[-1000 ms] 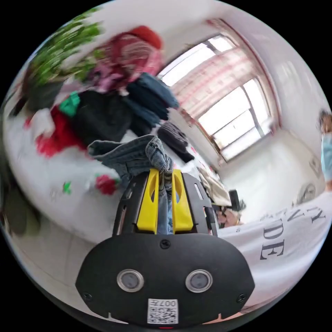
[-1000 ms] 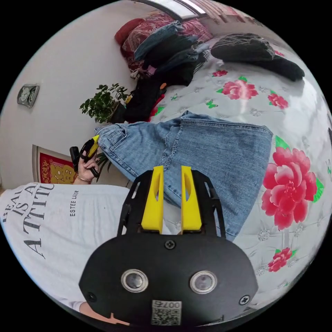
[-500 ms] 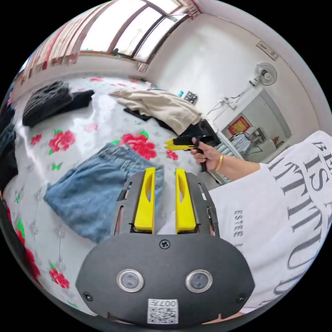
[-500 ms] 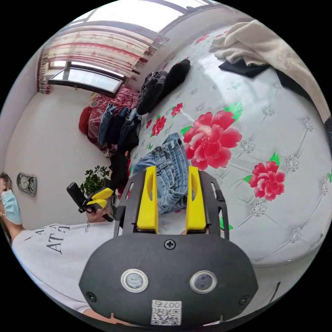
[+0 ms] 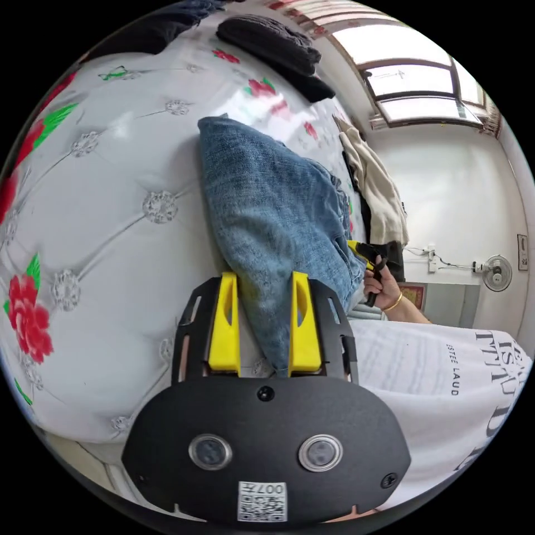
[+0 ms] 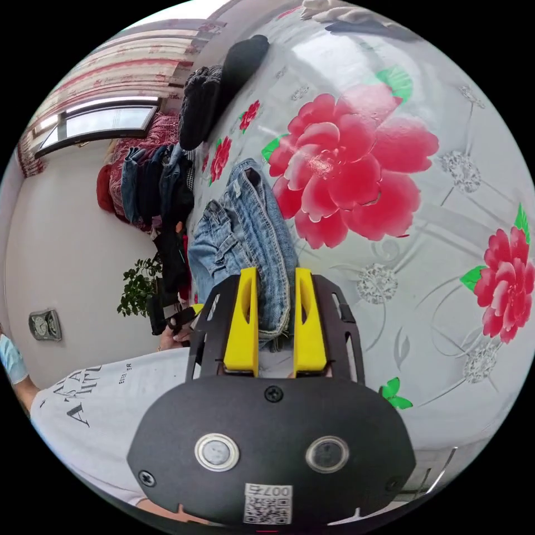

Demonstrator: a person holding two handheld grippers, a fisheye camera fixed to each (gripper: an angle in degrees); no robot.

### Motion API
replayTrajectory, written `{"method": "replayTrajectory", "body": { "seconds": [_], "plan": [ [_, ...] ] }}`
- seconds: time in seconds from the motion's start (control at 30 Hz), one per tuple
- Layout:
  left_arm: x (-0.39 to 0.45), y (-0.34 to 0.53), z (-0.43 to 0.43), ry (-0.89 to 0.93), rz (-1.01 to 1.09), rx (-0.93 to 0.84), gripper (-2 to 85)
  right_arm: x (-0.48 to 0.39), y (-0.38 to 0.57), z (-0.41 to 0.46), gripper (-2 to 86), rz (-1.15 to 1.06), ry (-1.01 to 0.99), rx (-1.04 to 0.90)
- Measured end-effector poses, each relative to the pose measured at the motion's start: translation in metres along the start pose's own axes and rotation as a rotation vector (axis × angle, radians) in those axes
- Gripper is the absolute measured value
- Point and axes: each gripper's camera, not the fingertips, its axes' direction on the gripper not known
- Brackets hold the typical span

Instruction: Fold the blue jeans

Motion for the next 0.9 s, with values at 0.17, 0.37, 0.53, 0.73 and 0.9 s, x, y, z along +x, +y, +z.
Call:
{"method": "replayTrajectory", "body": {
  "seconds": [0.17, 0.37, 0.53, 0.73, 0.9],
  "plan": [
    [0.007, -0.053, 0.000, 0.001, 0.063, -0.085, 2.4, -0.011, -0.026, -0.013, 4.9, -0.014, -0.176, -0.064],
    [0.069, -0.165, -0.072, 0.070, 0.382, 0.123, 0.9, -0.109, -0.108, -0.051, 2.7, -0.218, -0.284, 0.087],
    [0.117, -0.275, -0.160, 0.023, 0.584, 0.323, 2.3, -0.222, -0.204, -0.092, 2.6, -0.452, -0.337, 0.276],
    [0.116, -0.366, -0.195, -0.339, 0.366, 0.639, 4.6, -0.297, -0.297, -0.060, 3.2, -0.536, -0.035, 0.472],
    [0.036, -0.314, -0.059, -0.398, 0.319, 0.319, 5.0, -0.211, -0.278, 0.017, 3.2, -0.481, 0.316, 0.326]
  ]
}}
